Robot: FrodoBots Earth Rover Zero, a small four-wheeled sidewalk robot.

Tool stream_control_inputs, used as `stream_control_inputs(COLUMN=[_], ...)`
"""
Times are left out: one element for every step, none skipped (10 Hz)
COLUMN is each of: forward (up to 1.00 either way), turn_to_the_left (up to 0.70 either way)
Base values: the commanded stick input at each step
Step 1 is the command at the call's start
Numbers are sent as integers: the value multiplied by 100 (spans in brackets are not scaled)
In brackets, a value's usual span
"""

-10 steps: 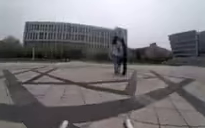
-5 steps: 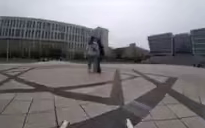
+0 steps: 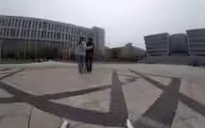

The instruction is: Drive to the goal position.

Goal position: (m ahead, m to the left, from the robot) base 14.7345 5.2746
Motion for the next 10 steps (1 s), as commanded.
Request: stream_control_inputs(forward=[100,100,100,100,100,100,100,100,100,100], turn_to_the_left=[2,2,2,2,2,2,2,2,2,2])
